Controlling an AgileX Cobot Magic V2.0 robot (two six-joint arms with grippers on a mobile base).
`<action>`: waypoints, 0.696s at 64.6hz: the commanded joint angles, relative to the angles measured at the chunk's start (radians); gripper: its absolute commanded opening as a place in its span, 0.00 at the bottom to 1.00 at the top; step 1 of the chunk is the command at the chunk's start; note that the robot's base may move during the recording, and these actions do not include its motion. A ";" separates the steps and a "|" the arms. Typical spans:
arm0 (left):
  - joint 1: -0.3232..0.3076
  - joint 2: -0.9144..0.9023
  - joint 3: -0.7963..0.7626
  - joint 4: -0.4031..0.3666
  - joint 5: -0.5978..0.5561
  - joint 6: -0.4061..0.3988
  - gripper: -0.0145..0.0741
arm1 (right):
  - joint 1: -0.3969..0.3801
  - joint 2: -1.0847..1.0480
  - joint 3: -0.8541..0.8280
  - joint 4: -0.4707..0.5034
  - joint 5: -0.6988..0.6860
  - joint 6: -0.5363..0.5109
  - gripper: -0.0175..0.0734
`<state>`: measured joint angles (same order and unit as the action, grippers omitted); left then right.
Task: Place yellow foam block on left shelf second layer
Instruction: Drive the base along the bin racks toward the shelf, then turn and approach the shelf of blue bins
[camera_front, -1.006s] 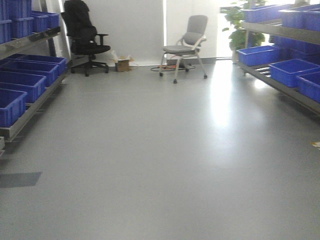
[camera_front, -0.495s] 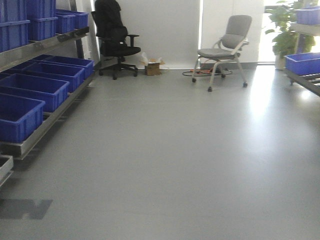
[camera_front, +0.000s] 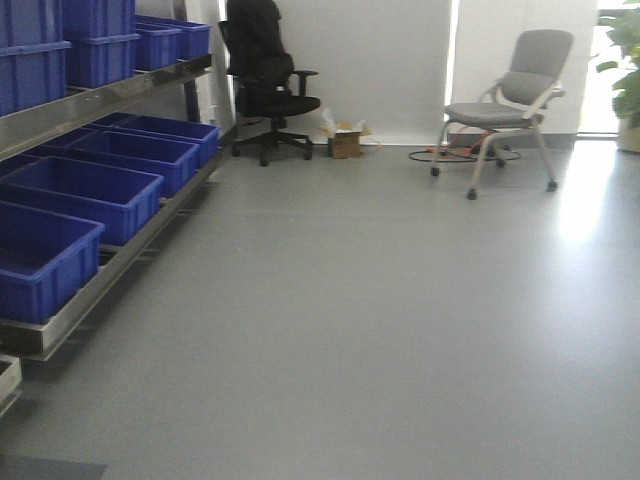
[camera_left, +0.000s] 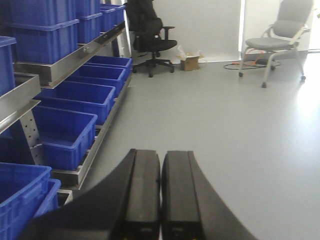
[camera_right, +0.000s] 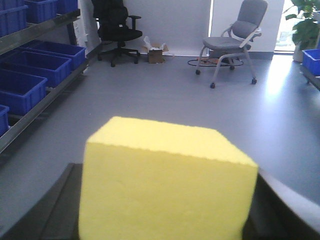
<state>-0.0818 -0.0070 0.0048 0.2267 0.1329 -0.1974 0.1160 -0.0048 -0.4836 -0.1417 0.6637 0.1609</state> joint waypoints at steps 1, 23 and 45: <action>-0.003 -0.013 0.026 -0.003 -0.086 -0.004 0.32 | -0.004 0.024 -0.026 -0.011 -0.085 -0.010 0.54; -0.003 -0.013 0.026 -0.003 -0.086 -0.004 0.32 | -0.004 0.024 -0.026 -0.011 -0.085 -0.010 0.54; -0.003 -0.013 0.026 -0.003 -0.086 -0.004 0.32 | -0.004 0.024 -0.026 -0.011 -0.085 -0.010 0.54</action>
<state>-0.0818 -0.0070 0.0048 0.2267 0.1329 -0.1974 0.1160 -0.0048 -0.4836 -0.1417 0.6637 0.1609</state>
